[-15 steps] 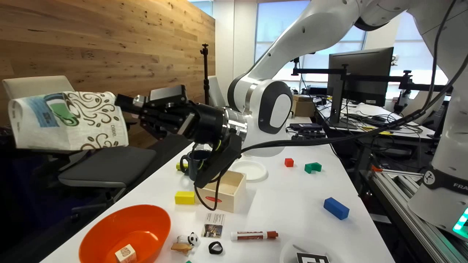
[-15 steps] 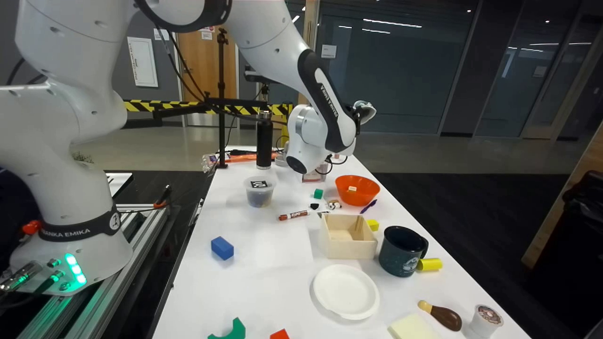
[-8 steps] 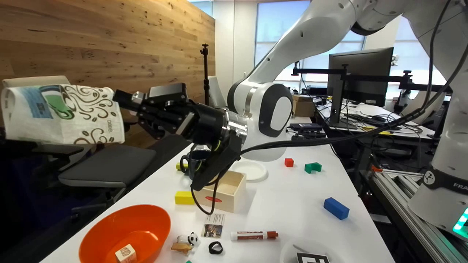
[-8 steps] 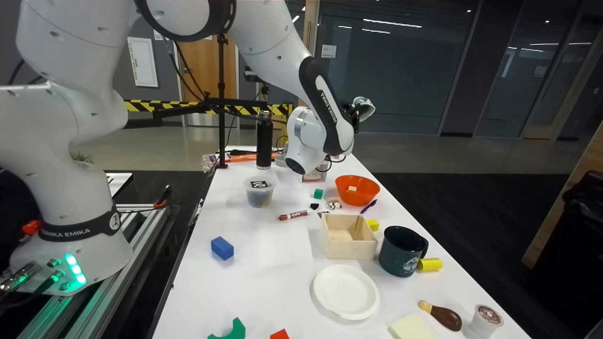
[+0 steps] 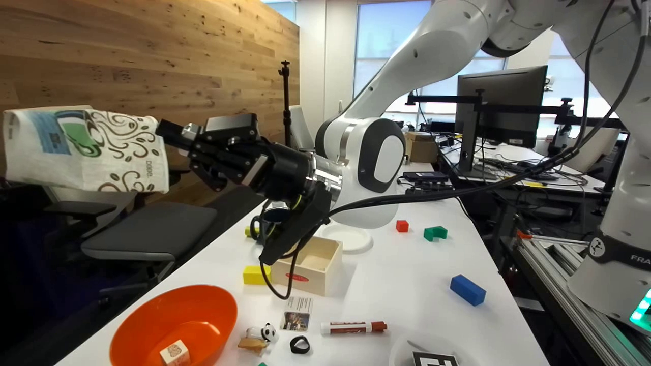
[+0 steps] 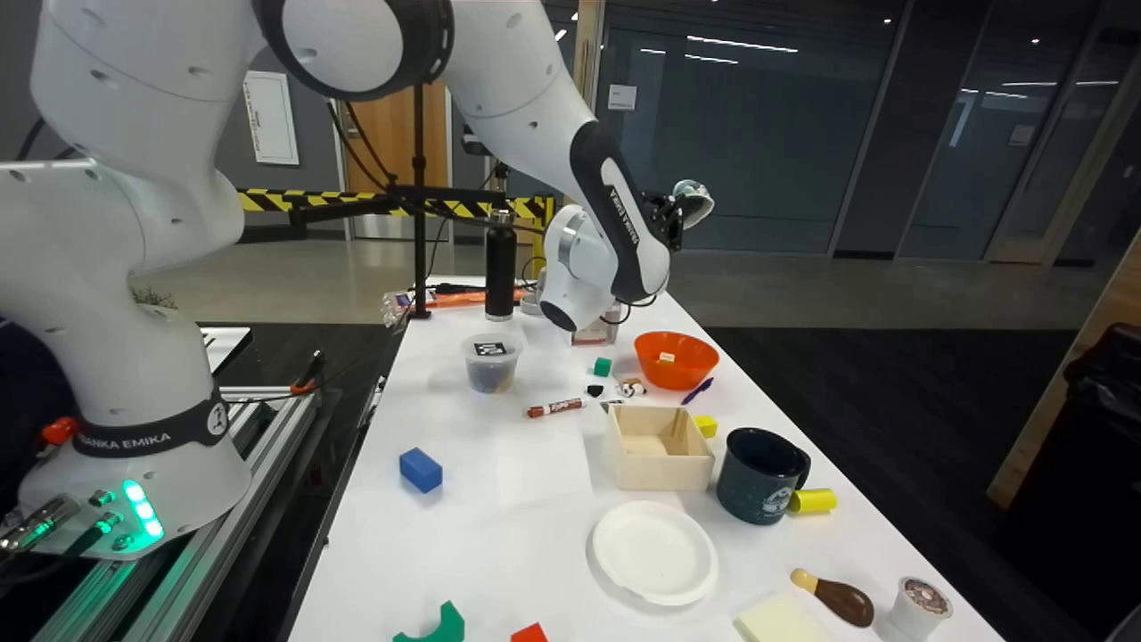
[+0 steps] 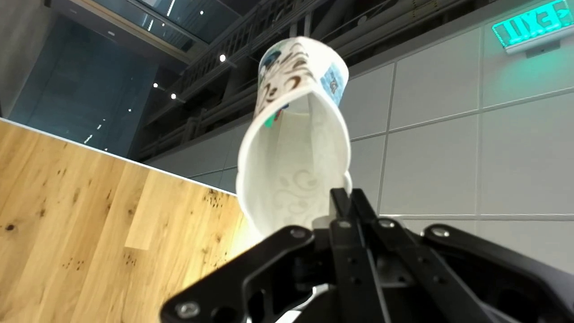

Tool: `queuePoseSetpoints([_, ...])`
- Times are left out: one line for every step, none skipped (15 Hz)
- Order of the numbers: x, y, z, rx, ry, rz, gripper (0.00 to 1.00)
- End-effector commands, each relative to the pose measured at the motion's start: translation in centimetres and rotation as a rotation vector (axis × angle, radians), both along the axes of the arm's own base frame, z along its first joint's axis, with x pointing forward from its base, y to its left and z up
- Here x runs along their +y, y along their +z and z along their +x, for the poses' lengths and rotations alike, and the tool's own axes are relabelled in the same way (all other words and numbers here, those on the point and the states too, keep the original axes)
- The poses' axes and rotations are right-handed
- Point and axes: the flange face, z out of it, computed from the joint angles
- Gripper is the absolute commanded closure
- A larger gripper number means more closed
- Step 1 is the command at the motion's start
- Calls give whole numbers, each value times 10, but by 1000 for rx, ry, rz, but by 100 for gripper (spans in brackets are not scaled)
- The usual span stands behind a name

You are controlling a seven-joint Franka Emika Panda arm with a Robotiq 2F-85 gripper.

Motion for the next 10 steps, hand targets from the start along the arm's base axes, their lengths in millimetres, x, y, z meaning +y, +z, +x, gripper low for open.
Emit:
queuePoseSetpoints([4, 6, 3, -30, -34, 46, 99])
queuePoseSetpoints([5, 6, 3, -32, -34, 51, 99])
queuePoseSetpoints([5, 6, 3, -33, -34, 53, 99])
queuePoseSetpoints([5, 6, 3, -33, -38, 55, 99])
queuePoseSetpoints([5, 5, 3, -32, -40, 54, 99])
queuePoseSetpoints([5, 5, 3, -30, -42, 51, 99])
queuePoseSetpoints([4, 3, 4, -22, -49, 42, 99])
queuePoseSetpoints([3, 2, 4, -16, -54, 33, 99])
queuePoseSetpoints([3, 2, 4, -18, -58, 25, 99])
queuePoseSetpoints([3, 1, 4, -17, -63, 20, 99])
